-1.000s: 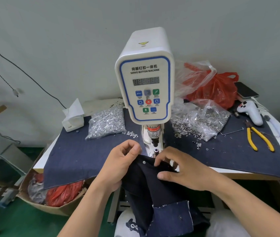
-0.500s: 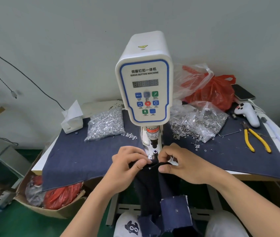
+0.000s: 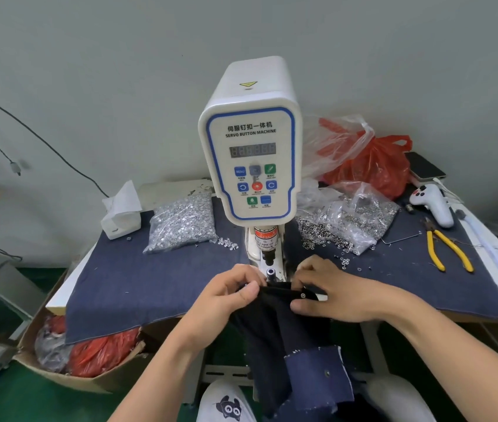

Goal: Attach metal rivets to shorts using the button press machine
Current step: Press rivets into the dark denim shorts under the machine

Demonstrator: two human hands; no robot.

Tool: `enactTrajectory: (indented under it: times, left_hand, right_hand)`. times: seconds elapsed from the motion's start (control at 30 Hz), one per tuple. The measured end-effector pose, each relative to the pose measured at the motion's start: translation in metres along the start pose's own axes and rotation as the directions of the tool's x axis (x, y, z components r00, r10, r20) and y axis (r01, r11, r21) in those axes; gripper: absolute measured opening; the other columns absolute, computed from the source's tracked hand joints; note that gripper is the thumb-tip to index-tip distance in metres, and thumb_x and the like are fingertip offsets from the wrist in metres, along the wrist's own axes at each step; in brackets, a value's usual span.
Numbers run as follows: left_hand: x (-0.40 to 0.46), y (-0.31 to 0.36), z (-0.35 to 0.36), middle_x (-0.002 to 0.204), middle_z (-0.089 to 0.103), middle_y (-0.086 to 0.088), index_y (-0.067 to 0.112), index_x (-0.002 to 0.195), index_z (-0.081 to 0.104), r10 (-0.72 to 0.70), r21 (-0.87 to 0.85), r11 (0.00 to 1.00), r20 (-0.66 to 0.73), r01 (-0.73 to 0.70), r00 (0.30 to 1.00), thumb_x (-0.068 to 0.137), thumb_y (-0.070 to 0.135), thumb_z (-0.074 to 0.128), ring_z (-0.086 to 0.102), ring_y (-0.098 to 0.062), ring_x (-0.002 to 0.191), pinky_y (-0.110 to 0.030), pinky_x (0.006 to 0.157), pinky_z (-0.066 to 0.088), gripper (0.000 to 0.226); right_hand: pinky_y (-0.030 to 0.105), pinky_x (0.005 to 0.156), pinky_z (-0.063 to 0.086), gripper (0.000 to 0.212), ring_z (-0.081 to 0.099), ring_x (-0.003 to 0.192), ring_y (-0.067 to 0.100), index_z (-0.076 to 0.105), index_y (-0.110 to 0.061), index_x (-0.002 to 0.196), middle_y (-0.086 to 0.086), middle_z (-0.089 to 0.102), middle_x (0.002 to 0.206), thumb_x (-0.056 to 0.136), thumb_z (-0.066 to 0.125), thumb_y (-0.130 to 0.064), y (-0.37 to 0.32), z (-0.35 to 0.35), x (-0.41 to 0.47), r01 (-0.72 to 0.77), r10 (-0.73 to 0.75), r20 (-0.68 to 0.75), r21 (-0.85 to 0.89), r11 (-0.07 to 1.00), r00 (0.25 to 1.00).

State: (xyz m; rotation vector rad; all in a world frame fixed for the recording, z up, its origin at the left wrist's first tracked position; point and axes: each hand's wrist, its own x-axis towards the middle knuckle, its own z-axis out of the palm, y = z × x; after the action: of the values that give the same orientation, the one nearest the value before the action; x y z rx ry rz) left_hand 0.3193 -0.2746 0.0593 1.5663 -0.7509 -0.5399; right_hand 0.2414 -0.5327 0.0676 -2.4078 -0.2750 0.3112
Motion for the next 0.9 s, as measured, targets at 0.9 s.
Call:
enactTrajectory:
  times: [0.9]
  left_hand:
    - [0.026,-0.038,-0.008,0.078,0.057,0.012,0.030,0.080,0.057,-0.200,0.128,0.967,-0.149,0.220,0.968,0.096,0.042,0.056,0.049,-0.006,0.075,-0.020,0.072,0.041,0.019]
  right_hand:
    - [0.027,0.053,0.032,0.027,0.038,0.062,0.010,0.041,-0.028,0.068,0.000,0.036,0.070,0.089,0.058,-0.028,0.026,0.022,0.041,-0.134,0.256,-0.005,0.843,0.521,0.967]
